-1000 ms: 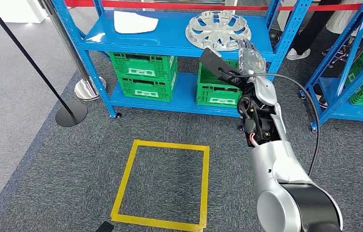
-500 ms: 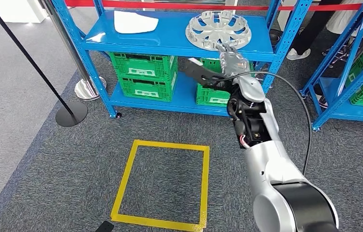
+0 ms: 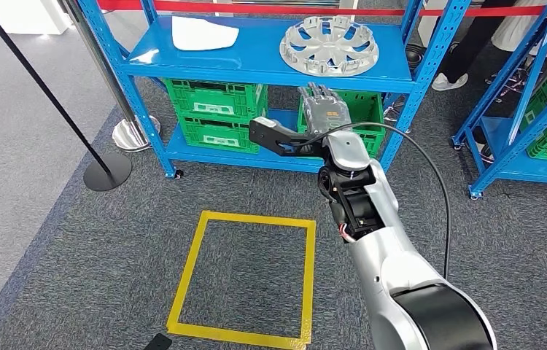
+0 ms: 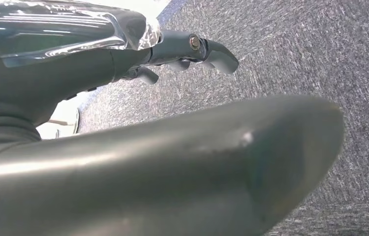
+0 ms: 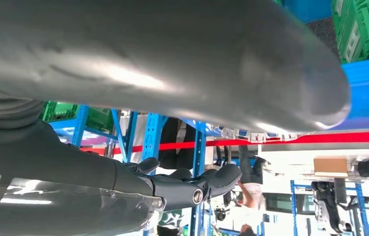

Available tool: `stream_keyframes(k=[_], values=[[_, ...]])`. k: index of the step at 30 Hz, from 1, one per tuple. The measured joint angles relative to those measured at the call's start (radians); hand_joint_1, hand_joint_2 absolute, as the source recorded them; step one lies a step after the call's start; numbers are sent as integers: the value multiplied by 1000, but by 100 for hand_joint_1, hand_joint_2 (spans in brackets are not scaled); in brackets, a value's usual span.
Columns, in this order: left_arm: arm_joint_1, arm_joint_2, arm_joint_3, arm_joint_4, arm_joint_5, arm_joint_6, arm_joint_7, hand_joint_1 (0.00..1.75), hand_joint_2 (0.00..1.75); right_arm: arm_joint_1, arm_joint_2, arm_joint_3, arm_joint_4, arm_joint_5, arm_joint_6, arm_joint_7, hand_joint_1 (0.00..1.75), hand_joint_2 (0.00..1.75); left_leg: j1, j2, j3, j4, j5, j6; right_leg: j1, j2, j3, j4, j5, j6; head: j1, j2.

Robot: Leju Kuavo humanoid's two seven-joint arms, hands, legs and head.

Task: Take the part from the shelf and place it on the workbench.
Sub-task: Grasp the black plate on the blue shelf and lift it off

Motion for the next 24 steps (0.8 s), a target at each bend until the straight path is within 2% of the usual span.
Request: stream_keyframes(k=[10, 15, 17, 19, 20, 21, 23, 24], values=[[0, 0, 1, 0, -3, -23, 7, 0, 0, 20, 3, 29, 3, -2, 0, 13, 0, 0, 0, 0, 0, 0, 0, 0, 0, 0, 0, 0, 0, 0, 0, 0], [-2, 4, 1, 0, -12, -28, 9, 0, 0, 26, 0, 29, 3, -8, -3, 15, 0, 0, -1, -1, -5, 9, -2, 3, -3, 1, -2, -2, 4, 5, -2, 0], [-3, 5, 1, 0, -13, -28, 9, 0, 0, 26, -1, 29, 3, -10, -5, 15, 0, 0, -2, -1, -8, 10, -3, 7, -3, 1, -3, -5, 6, 10, -3, 0], [-4, 5, 1, 0, -13, -28, 9, 0, 0, 25, -1, 29, 2, -11, -7, 17, 0, 0, 3, 2, -3, -3, 4, 18, -1, 2, -6, -4, 4, 15, -3, 0], [-5, 5, 2, 0, -13, -28, 9, 0, 0, 24, -2, 30, 2, -11, -7, 18, 0, 0, 6, 5, 1, -11, 9, 23, 1, 2, -17, 15, -7, 18, 0, 0], [-6, 5, 2, 0, -13, -27, 9, 0, 0, 24, -2, 31, 2, -12, -8, 18, 0, 0, 9, 7, 5, -18, 13, 28, 1, 1, -40, 57, -26, 20, 5, 0], [-6, 5, 4, 0, -12, -27, 9, 0, 0, 28, -3, 33, 3, -14, -9, 19, 0, 0, 10, 10, 6, -20, 13, 31, 0, 1, -115, 191, -74, 24, 14, 0], [-5, 5, 4, 0, -11, -26, 8, 0, 0, 33, -4, 33, 3, -13, -9, 21, 0, 0, 10, 10, 6, -20, 12, 31, 0, 1, -152, 251, -87, 27, 17, 0]])
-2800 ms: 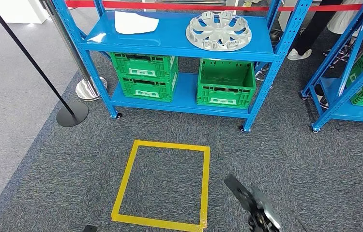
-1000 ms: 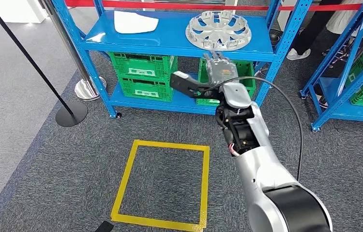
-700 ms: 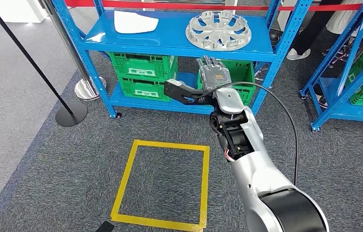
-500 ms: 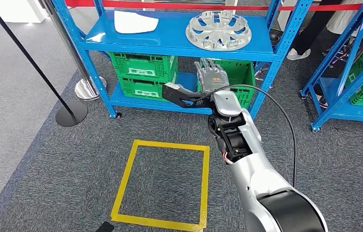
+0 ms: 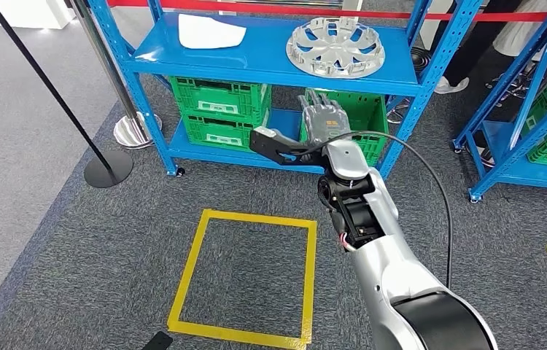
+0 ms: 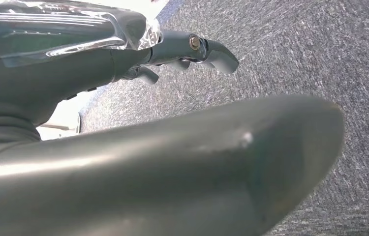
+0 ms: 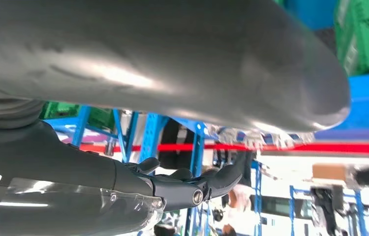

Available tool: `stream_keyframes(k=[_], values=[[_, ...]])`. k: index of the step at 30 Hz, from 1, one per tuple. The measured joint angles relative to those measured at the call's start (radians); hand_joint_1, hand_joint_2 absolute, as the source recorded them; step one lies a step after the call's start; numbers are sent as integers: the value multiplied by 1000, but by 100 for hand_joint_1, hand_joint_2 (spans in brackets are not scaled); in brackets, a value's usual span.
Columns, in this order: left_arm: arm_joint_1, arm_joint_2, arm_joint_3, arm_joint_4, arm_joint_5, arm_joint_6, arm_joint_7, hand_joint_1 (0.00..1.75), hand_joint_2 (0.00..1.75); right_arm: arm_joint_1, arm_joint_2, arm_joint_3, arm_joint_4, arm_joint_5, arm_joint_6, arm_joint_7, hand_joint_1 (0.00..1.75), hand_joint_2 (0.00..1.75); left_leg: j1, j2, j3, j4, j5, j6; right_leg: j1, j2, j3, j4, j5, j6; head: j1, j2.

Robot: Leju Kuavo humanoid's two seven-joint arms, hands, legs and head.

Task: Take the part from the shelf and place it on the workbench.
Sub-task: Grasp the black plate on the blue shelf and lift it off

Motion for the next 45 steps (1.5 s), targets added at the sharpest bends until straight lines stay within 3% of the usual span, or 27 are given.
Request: stream_keyframes(k=[1, 2, 4, 6, 9, 11, 13, 15, 16, 17, 18, 20, 21, 22, 26, 28, 30, 31, 32, 33, 35, 37, 39, 42, 45], values=[[1, 0, 1, 0, 0, 1, -1, 0, 0, 5, -1, 1, 0, 2, 0, 3, 0, 0, 0, 0, 1, 1, -2, -1, -1, 0, -24, 30, 4, 1, 2, 0], [2, 0, 1, 0, 0, 1, -1, 0, 0, 8, -2, 3, 0, 4, 0, 6, 0, 0, 1, -1, 3, 2, -5, -3, -1, 0, -29, 19, 28, 1, 4, 0], [3, 0, 4, 0, 0, 2, -2, 0, 0, 9, -2, 10, 0, 7, 0, 12, 0, 0, 3, -2, 11, 8, -17, -12, -4, 0, 14, -105, 109, -1, 8, 0], [2, 1, 7, 0, 0, 3, -3, 0, 0, 9, -3, 16, 1, 6, 0, 15, 0, 0, 1, -4, 9, 18, -31, -24, -3, 2, 59, -210, 151, -5, 11, 0], [2, 2, 11, 1, -1, 4, -3, 0, 0, 13, -4, 20, 2, 3, -1, 18, 0, 0, 1, -6, 1, 21, -36, -37, 1, 6, 65, -229, 143, -23, 4, 0], [2, 1, 13, 1, -2, 4, -3, 0, 0, 13, -4, 20, 2, -1, -3, 19, 0, 0, 2, 5, -9, 39, -49, -45, -2, 5, 69, -231, 139, -35, -1, 0], [-1, 1, 14, 1, -4, 4, -3, 0, 0, 12, -3, 20, 2, -6, -7, 16, 0, 0, 3, 20, -62, 135, -89, -53, -5, 1, 77, -233, 134, -46, -9, 0], [-1, 1, 14, 1, -4, 4, -2, 0, 0, 13, -3, 21, 2, -11, -10, 10, 0, 0, 4, 23, -148, 280, -136, -58, -5, -2, 80, -233, 130, -51, -18, 0], [0, 1, 15, 1, -5, 4, -2, 0, 0, 15, -3, 21, 2, -14, -11, 7, 0, 0, 4, 23, -182, 325, -140, -59, -5, -2, 82, -233, 128, -52, -20, 0], [0, 1, 15, 1, -5, 4, -2, 0, 0, 16, -3, 21, 2, -16, -13, 4, 0, 0, 4, 23, -195, 329, -121, -58, -6, -2, 85, -233, 125, -51, -23, 0], [1, 2, 15, 1, -5, 4, -2, 0, 0, 17, -3, 21, 2, -17, -16, 0, 0, 0, 4, 24, -186, 290, -84, -57, -6, -2, 90, -233, 122, -50, -26, 0], [0, 2, 16, 1, -5, 5, -2, 0, 0, 16, -1, 21, 2, -22, -23, -6, 0, 0, 3, 29, -128, 148, 1, -54, -5, -2, 102, -233, 115, -43, -32, 0], [-1, 2, 16, 1, -5, 6, -2, 0, 0, 15, 0, 21, 2, -24, -27, -9, 0, 0, 1, 32, -100, 88, 23, -52, -4, -2, 105, -233, 112, -39, -35, 0], [-1, 2, 17, 1, -5, 8, -2, 0, 0, 14, 1, 21, 2, -26, -29, -11, 0, 0, -1, 34, -84, 54, 32, -50, -1, -2, 105, -235, 111, -35, -36, 0], [-1, 2, 23, 2, -6, 13, -2, 0, 0, 13, 4, 21, 2, -37, -34, -16, 0, 0, 0, 28, -73, 36, 30, -28, 1, -5, 103, -233, 102, -14, -33, 0], [-1, 3, 25, 2, -8, 14, -2, 0, 0, 11, 4, 21, 2, -40, -35, -17, 0, 0, 3, 27, -68, 32, 30, -16, 1, -6, 67, -157, 63, -8, -24, 0], [-1, 4, 27, 2, -10, 14, -2, 0, 0, 12, 3, 21, 2, -41, -35, -17, 0, 0, 1, 25, -66, 32, 27, -8, 2, -6, -7, -16, 12, -7, -14, 0], [0, 4, 27, 2, -11, 14, -1, 0, 0, 14, 3, 21, 2, -42, -35, -17, 0, 0, -1, 24, -65, 32, 25, -6, 2, -6, -39, 37, 1, -7, -10, 0], [0, 4, 28, 2, -11, 14, -1, 0, 0, 16, 2, 21, 3, -42, -35, -17, 0, 0, -2, 23, -62, 33, 23, -5, 2, -6, -53, 54, 9, -9, -7, 0], [1, 4, 28, 2, -11, 14, -1, 0, 0, 17, 2, 21, 3, -42, -35, -18, 0, 0, -3, 21, -59, 33, 21, -5, 3, -6, -46, 25, 37, -13, -4, 0], [1, 4, 29, 2, -11, 14, 0, 0, 0, 18, 2, 21, 2, -43, -35, -19, 0, 0, -4, 17, -49, 33, 14, -8, 6, -5, 13, -112, 112, -26, 2, 0], [1, 4, 29, 2, -11, 14, 0, 0, 0, 17, 3, 21, 2, -43, -35, -20, 0, 0, -6, 14, -45, 35, 6, -16, 10, -5, 65, -219, 148, -33, 3, 0], [2, 4, 29, 2, -11, 14, 0, 0, 0, 16, 4, 21, 2, -44, -35, -21, 0, 0, -6, 14, -46, 35, 3, -26, 15, -4, 75, -240, 145, -35, 2, 0], [3, 3, 29, 2, -11, 14, 0, 0, 0, 15, 7, 21, 1, -44, -35, -21, 0, 0, -2, 20, -60, 62, -18, -43, 8, -3, 84, -248, 144, -46, -2, 0], [4, 4, 29, 2, -11, 13, 0, 0, 0, 15, 11, 21, 1, -46, -36, -22, 0, 0, 4, 23, -156, 243, -92, -57, 3, -5, 92, -251, 139, -54, -15, 0]])
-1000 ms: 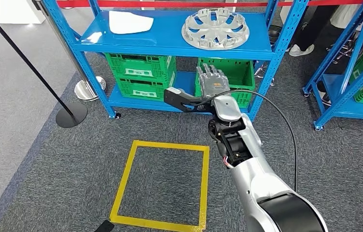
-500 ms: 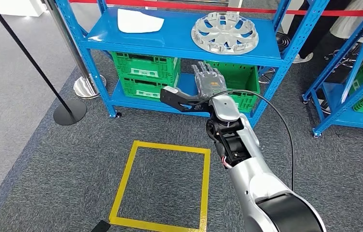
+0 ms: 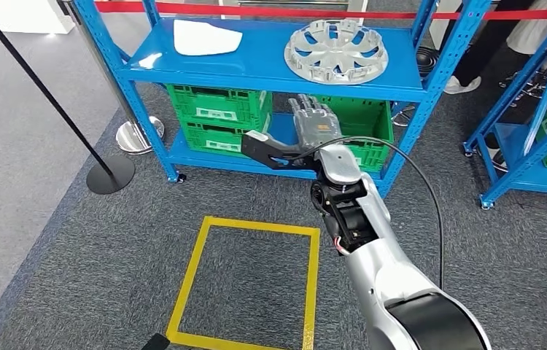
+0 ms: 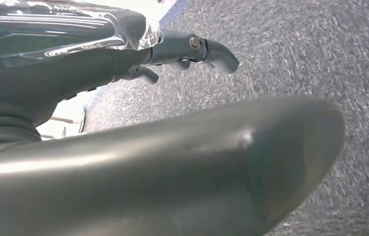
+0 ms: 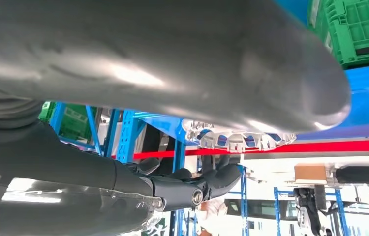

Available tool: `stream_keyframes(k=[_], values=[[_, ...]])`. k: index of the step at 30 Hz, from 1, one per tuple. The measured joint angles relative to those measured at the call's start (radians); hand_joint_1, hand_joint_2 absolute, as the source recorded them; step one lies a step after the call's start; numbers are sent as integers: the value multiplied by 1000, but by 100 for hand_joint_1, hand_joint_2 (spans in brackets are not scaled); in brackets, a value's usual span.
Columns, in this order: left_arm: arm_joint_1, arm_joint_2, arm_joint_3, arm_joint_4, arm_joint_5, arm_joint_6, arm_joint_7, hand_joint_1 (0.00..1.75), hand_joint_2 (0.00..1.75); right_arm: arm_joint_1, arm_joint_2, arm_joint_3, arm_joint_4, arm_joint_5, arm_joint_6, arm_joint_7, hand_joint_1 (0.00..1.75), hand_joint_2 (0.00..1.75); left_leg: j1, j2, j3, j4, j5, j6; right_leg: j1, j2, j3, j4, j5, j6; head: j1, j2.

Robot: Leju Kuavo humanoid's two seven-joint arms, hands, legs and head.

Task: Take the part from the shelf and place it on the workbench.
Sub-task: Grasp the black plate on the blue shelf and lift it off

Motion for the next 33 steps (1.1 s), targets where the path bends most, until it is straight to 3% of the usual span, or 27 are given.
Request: stream_keyframes(k=[1, 2, 3, 5, 7, 8, 11, 13, 16, 17, 18, 19, 21, 23, 25, 27, 29, 30, 31, 33], values=[[2, 1, 0, 0, 0, 0, 0, 0, 0, 2, 0, 0, 0, 0, 0, 0, 0, 0, 2, 0, -36, 59, -14, -3, -1, 0, 2, 0, -2, -1, -2, 0], [3, 1, 0, 0, 0, -1, 0, 0, 0, 3, 0, 0, 0, -1, 0, 0, 0, 0, 4, 0, -57, 82, -9, -5, -2, 0, 4, 0, -4, 1, -4, 0], [4, 2, 0, 0, 0, -1, 0, 0, 0, 4, 0, 0, 0, -1, 0, 0, 0, 0, 6, 0, -59, 69, 14, -6, -3, 0, 8, 0, -7, 3, -6, 0], [4, 2, 1, 0, 0, -1, 0, 0, 0, 5, 1, 0, 1, -2, -2, 0, 0, 0, 9, 5, -5, -62, 96, -8, -7, 0, 20, 0, -16, 11, -9, 0], [3, 2, 2, 0, 0, -2, 0, 0, 0, 2, 2, 0, 1, -6, -5, 2, 0, 0, 7, 9, 56, -182, 139, -6, -6, 1, 28, 1, -25, 23, -16, 0], [3, 2, 3, 0, 0, -2, 0, 0, 0, 1, 2, 0, 1, -8, -5, 4, 0, 0, 5, 10, 69, -207, 138, 0, -4, 1, 31, 0, -27, 30, -18, 0], [6, 2, 10, 1, 0, -3, 1, 0, 0, -1, 2, 0, 0, -14, -6, 11, 0, 0, 4, 5, 83, -213, 121, 31, -4, 0, 35, 13, -28, 48, -13, 0], [7, 2, 12, 1, -1, -2, 1, 0, 0, -3, 1, 0, 0, -18, -7, 12, 0, 0, 3, 3, 100, -215, 113, 47, -5, -3, 4, 78, -52, 53, -4, 0], [8, 3, 14, 1, -2, -3, 1, 0, 0, -2, -2, 0, 1, -21, -7, 12, 0, 0, -3, 0, 120, -214, 95, 58, -3, -3, -119, 271, -115, 54, 10, 0], [10, 2, 14, 2, -3, -3, 1, 0, 0, 1, -4, 0, 1, -21, -7, 13, 0, 0, -6, -2, 129, -214, 87, 59, -1, -3, -150, 304, -121, 51, 13, 0], [11, 2, 14, 2, -3, -3, 1, 0, 0, 4, -6, 0, 1, -22, -8, 14, 0, 0, -8, -4, 141, -214, 77, 59, 0, -3, -164, 298, -113, 46, 15, 0], [12, 2, 14, 2, -4, -3, 1, 0, 0, 5, -8, 0, 1, -23, -10, 16, 0, 0, -11, -5, 155, -214, 66, 59, 2, -3, -159, 255, -88, 39, 18, 0], [12, 2, 14, 4, -7, -3, 1, 0, 0, 6, -13, 0, 1, -25, -23, 29, 0, 0, -14, -7, 184, -213, 42, 56, 10, -2, -125, 114, 9, 21, 23, 0], [11, 1, 16, 5, -9, -3, 1, 0, 0, 7, -20, 0, 3, -26, -46, 63, 0, 0, -15, -10, 201, -216, 19, 47, 20, -1, -98, 24, 72, 12, 22, 0], [11, 0, 18, 6, -10, -1, 1, 0, 0, 3, -27, -1, 2, -26, -70, 107, 0, 0, -13, -12, 213, -213, 12, 35, 25, 1, -80, 8, 66, 6, 21, 0], [9, -1, 20, 6, -11, 0, 1, 0, 0, -5, -30, -3, -1, -26, -86, 132, 0, 0, -12, -8, 190, -152, 37, 25, 20, 4, -54, 2, 51, -6, 19, 0], [6, -1, 21, 6, -12, 1, 1, 0, 0, -11, -31, -3, -2, -27, -90, 138, 0, 0, -10, -3, 104, -21, 59, 14, 13, 5, -22, -1, 28, -12, 12, 0], [7, -1, 22, 6, -12, 1, 1, 0, 0, -10, -32, -3, -2, -27, -91, 140, 0, 0, -7, -1, 54, 41, 46, 9, 10, 5, -6, -2, 14, -14, 7, 0], [8, -1, 23, 6, -12, 1, 2, 0, 0, -8, -33, -3, -2, -27, -91, 147, 0, 0, -5, -1, 9, 80, 10, 5, 8, 6, 12, -2, -1, -13, 5, 0], [12, 0, 25, 7, -12, 1, 3, 0, 0, -6, -36, -4, -2, -27, -97, 181, 0, 0, -3, 0, -49, 79, -71, 0, 4, 8, 53, -2, -35, -10, 1, 0]])
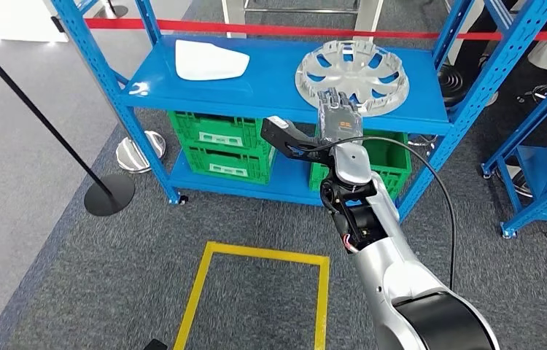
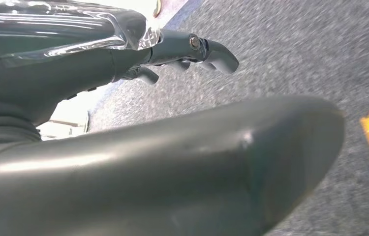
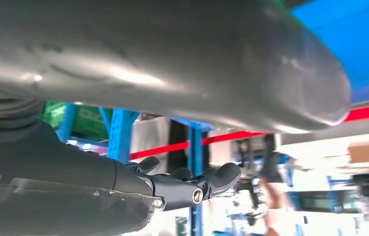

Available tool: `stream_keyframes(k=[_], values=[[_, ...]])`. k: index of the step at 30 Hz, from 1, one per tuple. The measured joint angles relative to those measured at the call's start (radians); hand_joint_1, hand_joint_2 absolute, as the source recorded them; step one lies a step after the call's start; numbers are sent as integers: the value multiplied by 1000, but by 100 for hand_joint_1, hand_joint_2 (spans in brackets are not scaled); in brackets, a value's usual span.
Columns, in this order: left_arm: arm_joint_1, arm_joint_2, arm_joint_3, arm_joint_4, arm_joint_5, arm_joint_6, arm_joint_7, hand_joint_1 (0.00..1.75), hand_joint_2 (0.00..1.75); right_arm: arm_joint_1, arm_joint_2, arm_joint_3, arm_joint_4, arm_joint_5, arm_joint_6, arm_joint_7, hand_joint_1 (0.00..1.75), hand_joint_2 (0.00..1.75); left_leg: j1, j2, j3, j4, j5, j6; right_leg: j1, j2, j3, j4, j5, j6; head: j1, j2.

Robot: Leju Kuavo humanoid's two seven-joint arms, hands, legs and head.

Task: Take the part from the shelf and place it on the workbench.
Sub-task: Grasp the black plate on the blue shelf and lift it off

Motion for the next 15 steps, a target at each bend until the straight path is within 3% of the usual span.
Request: stream_keyframes(k=[1, 2, 5, 6, 8, 10, 11, 13, 14, 15], values=[[1, 0, 1, 0, 0, 0, 1, 0, 0, 0, -3, 0, 0, 0, -4, 23, 0, 0, 1, 1, -12, -36, -11, -1, -2, 1, 23, 0, -18, 3, -2, 0], [2, 1, 1, 0, -2, 0, 2, 0, 0, 0, -6, 0, 0, 0, -8, 46, 0, 0, 1, 3, -14, -92, 21, -1, -4, 0, 47, 0, -36, 6, -5, 0], [10, 1, 3, 2, -10, -1, 4, 0, 0, -2, -25, -3, 2, -4, -13, 88, 0, 0, -1, 12, -3, -258, 263, 11, 0, 3, 97, 2, -88, 22, -16, 0], [13, 1, 4, 3, -13, -1, 4, 0, 0, -3, -34, -5, 2, -6, -14, 95, 0, 0, -2, 12, -1, -275, 311, 18, 2, 5, 105, 1, -102, 29, -18, 0], [10, -1, 4, 4, -19, -2, 4, 0, 0, -10, -49, -11, 2, -11, -14, 100, 0, 0, -1, 10, 6, -272, 319, 31, 2, 5, 118, -7, -123, 41, -16, 0], [5, 0, 5, 4, -21, -2, 4, 0, 0, -16, -61, -16, 2, -16, -15, 99, 0, 0, 2, 10, 14, -273, 303, 45, 0, 1, 108, 23, -146, 51, -11, 0], [3, 0, 6, 4, -22, -1, 2, 0, 0, -17, -66, -19, 2, -17, -15, 98, 0, 0, 3, 10, 21, -274, 295, 50, 0, -1, 80, 74, -166, 54, -7, 0], [2, 0, 8, 4, -27, 4, -5, 0, 0, -11, -76, -22, 4, -17, -16, 94, 0, 0, 3, 8, 32, -274, 278, 57, 1, -2, -17, 219, -205, 57, 0, 0], [2, 0, 9, 4, -28, 6, -8, 0, 0, -6, -81, -23, 5, -17, -16, 92, 0, 0, 2, 7, 38, -274, 271, 58, 1, -2, -66, 277, -212, 57, 3, 0], [2, 0, 9, 4, -29, 9, -11, 0, 0, 0, -84, -24, 6, -17, -16, 91, 0, 0, 2, 4, 46, -274, 264, 58, 1, -2, -100, 301, -198, 55, 7, 0]])
